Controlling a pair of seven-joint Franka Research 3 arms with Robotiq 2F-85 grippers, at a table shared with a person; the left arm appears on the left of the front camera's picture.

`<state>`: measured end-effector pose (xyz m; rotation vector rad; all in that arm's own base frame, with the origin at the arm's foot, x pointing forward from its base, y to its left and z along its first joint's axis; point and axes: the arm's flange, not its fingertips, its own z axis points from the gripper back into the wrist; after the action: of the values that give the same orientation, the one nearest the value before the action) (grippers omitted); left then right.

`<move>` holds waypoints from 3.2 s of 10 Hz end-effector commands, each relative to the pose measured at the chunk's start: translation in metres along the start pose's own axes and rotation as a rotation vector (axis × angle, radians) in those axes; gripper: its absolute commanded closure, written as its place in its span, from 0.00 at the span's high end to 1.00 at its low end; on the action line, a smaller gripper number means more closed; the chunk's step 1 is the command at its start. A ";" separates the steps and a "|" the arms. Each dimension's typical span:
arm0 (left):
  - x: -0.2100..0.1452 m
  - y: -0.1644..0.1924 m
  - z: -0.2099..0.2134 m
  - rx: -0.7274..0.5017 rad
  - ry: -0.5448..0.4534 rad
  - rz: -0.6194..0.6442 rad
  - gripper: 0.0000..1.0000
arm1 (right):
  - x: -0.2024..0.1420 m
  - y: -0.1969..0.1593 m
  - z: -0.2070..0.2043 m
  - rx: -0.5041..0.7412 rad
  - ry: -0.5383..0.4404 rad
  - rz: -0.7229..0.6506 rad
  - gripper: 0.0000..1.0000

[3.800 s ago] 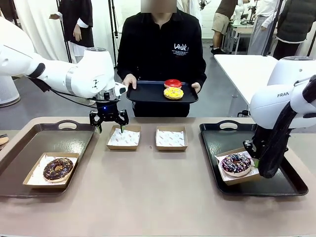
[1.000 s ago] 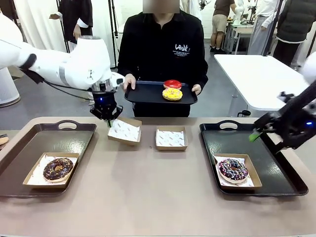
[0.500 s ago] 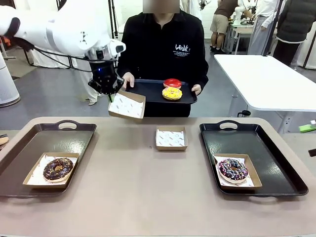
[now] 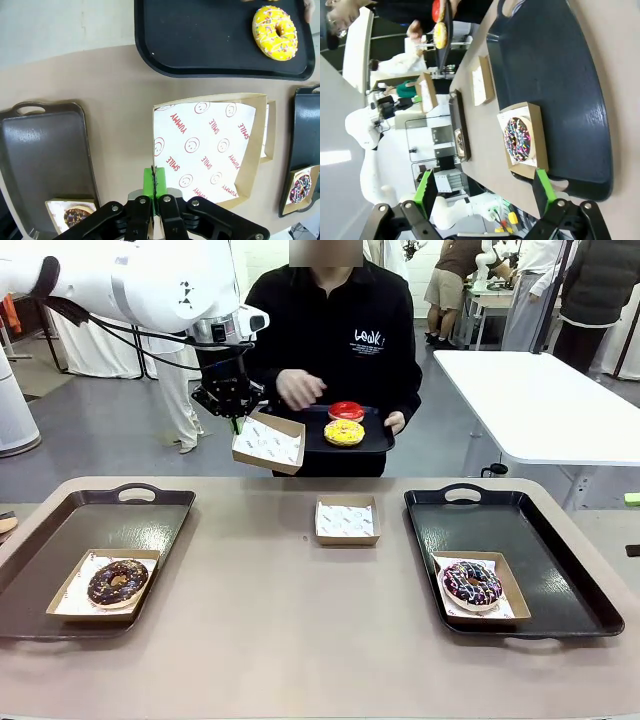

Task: Individually package the donuts and arrange them on the tray.
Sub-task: Place the picked Paper togo box on the Handle tray while simultaneously picking up another Paper togo box from the table with the other hand.

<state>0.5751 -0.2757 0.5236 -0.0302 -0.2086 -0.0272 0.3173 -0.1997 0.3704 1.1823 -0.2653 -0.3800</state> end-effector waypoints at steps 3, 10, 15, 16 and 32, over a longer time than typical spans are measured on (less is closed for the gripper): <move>-0.002 0.001 0.003 -0.006 -0.005 0.001 0.00 | 0.011 0.001 0.002 0.041 0.033 0.085 1.00; -0.002 0.001 0.003 -0.006 -0.005 0.001 0.00 | 0.008 0.000 0.003 0.027 0.032 0.040 1.00; -0.002 0.001 0.003 -0.006 -0.005 0.001 0.00 | 0.008 0.000 0.003 0.027 0.032 0.040 1.00; -0.002 0.001 0.003 -0.006 -0.005 0.001 0.00 | 0.008 0.000 0.003 0.027 0.032 0.040 1.00; -0.002 0.001 0.003 -0.006 -0.005 0.001 0.00 | 0.008 0.000 0.003 0.027 0.032 0.040 1.00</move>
<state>0.5752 -0.2760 0.5249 -0.0326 -0.2099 -0.0268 0.3244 -0.2054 0.3722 1.1879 -0.2690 -0.3127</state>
